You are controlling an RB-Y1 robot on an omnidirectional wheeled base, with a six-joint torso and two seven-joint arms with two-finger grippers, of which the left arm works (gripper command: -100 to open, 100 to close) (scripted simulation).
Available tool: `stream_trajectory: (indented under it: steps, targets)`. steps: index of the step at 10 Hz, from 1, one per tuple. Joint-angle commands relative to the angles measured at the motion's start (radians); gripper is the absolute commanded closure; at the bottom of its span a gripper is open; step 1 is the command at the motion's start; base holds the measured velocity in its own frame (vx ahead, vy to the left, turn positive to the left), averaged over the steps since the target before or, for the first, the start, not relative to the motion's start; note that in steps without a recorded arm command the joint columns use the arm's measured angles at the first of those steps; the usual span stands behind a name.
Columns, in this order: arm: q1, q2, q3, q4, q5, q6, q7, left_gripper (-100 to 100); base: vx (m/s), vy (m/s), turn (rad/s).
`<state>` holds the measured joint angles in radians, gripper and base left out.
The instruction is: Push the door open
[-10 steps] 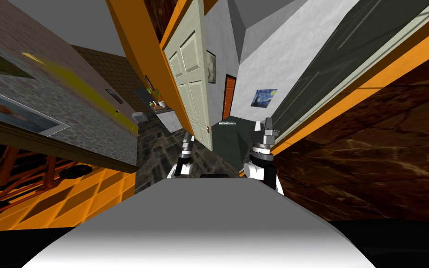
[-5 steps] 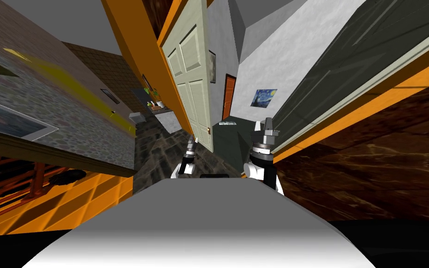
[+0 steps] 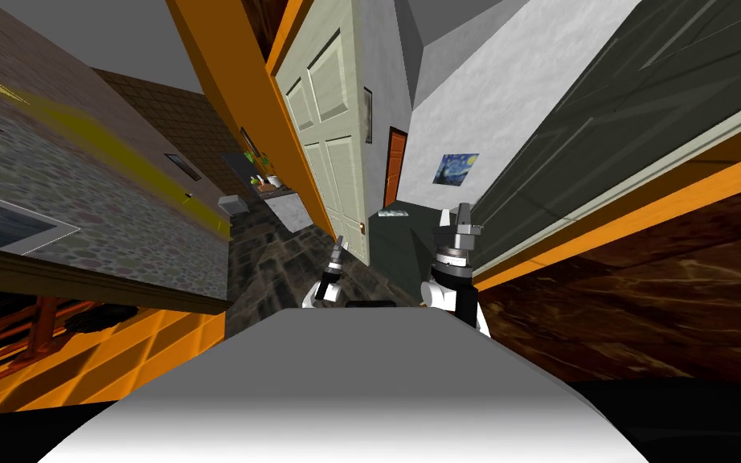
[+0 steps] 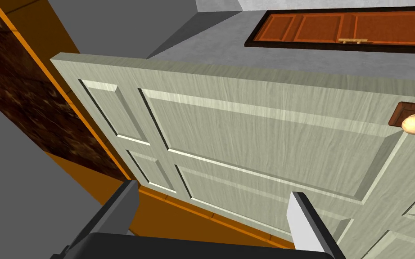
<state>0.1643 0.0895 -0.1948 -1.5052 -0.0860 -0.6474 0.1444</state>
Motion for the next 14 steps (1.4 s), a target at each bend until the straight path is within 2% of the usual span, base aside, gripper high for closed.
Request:
stream_trajectory:
  steps: [1, 4, 5, 14]
  targets:
    - [-0.017, 0.004, -0.013, 0.046, -0.004, -0.008, 0.008, -100, 0.103, 0.068, -0.025]
    - [-0.051, 0.004, -0.038, 0.133, -0.013, -0.025, 0.016, -100, 0.086, 0.077, -0.032]
    - [-0.051, 0.004, -0.038, 0.136, -0.013, -0.025, 0.016, -100, 0.066, 0.055, -0.011]
    - [-0.149, -0.003, -0.11, 0.386, -0.039, -0.075, 0.04, -100, 0.088, 0.07, -0.028]
